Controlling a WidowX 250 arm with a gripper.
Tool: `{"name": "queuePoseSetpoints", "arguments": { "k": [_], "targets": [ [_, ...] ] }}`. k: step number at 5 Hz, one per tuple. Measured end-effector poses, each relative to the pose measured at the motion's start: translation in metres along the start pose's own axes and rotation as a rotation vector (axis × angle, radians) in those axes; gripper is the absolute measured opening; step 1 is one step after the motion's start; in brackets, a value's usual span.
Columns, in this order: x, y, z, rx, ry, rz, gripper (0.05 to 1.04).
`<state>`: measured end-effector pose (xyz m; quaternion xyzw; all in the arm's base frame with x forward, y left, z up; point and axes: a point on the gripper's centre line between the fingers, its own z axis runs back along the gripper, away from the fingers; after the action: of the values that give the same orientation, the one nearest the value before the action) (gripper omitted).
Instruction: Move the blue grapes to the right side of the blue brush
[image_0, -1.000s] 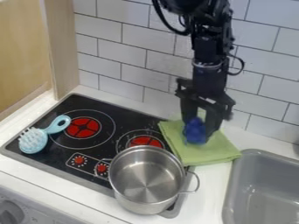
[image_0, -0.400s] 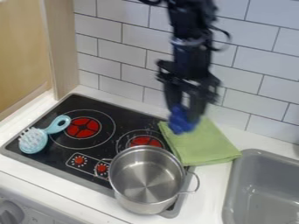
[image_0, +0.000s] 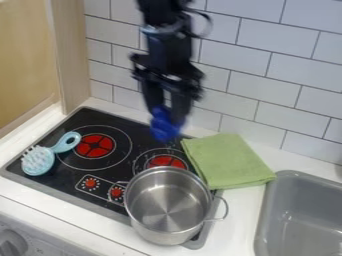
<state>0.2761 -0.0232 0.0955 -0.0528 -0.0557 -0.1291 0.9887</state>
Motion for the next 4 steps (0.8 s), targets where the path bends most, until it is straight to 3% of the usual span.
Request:
{"name": "queuePoseSetpoints", "arguments": {
  "k": [2,4],
  "targets": [
    [-0.031,0.027,0.014,0.024,-0.022,0.108,0.518],
    [-0.060,0.032,0.004,0.061,0.006,0.145,0.518]
  ]
}}
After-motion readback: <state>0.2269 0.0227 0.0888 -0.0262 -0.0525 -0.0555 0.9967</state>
